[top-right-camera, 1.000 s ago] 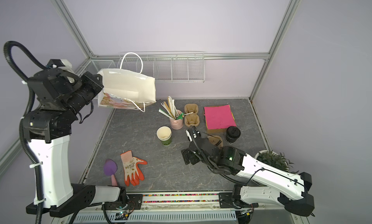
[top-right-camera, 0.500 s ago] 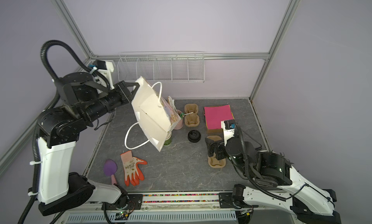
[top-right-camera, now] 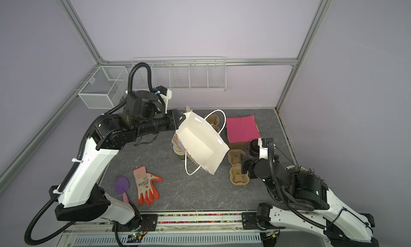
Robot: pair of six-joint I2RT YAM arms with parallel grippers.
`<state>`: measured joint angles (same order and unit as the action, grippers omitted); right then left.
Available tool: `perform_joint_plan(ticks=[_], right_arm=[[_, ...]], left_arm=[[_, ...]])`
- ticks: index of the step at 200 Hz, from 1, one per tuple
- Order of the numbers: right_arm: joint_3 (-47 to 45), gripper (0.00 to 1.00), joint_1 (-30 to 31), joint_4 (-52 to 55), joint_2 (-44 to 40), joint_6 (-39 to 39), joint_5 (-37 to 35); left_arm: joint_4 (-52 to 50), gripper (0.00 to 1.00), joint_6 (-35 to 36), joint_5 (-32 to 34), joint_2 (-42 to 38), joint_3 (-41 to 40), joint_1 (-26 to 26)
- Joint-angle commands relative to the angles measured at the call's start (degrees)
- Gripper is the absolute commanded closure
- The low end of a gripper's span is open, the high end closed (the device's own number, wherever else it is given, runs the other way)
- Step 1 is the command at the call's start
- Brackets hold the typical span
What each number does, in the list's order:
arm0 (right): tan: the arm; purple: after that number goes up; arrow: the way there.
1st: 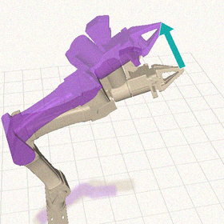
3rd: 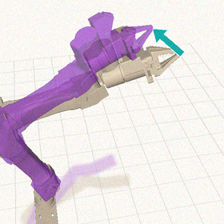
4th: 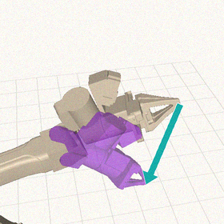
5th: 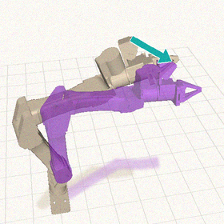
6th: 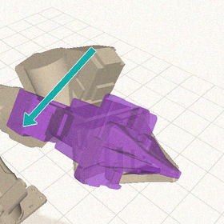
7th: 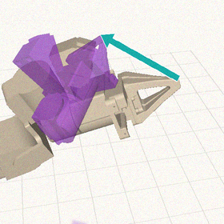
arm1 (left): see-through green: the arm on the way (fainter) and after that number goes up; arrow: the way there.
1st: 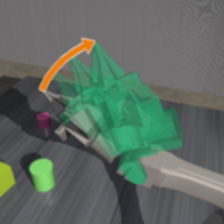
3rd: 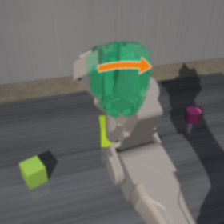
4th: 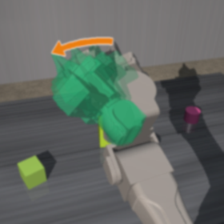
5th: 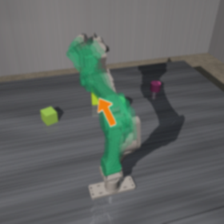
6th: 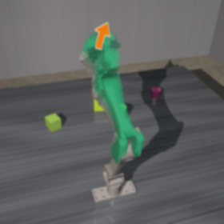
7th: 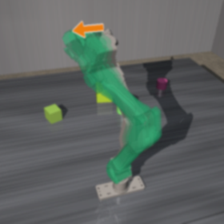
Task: Pack a coffee takeout order
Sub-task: Place the takeout bag at the center of the table.
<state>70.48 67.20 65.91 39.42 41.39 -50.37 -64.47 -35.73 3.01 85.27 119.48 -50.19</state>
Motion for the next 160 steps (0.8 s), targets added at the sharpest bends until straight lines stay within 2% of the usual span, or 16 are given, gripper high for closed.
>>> perform_joint_plan(ticks=[1, 95, 138, 160], right_arm=[[-0.62, 0.06, -0.56, 2.2, -1.58, 2.5, -2.73], [-0.31, 0.06, -0.93, 0.33, -0.4, 0.85, -0.67], [-0.31, 0.06, -0.93, -6.9, 2.14, -8.29, 9.28], [1.34, 0.06, -0.93, -6.51, 5.92, -9.57, 11.98]], left_arm=[[2.57, 1.0, -2.55, -4.36, -2.67, -4.76, -0.72], [7.26, 1.0, -5.69, -8.64, -1.14, -13.16, -7.32], [12.34, 1.0, -7.83, -12.37, -1.12, -17.93, -7.97], [15.15, 1.0, -8.62, -14.87, -0.17, -20.16, -8.03]])
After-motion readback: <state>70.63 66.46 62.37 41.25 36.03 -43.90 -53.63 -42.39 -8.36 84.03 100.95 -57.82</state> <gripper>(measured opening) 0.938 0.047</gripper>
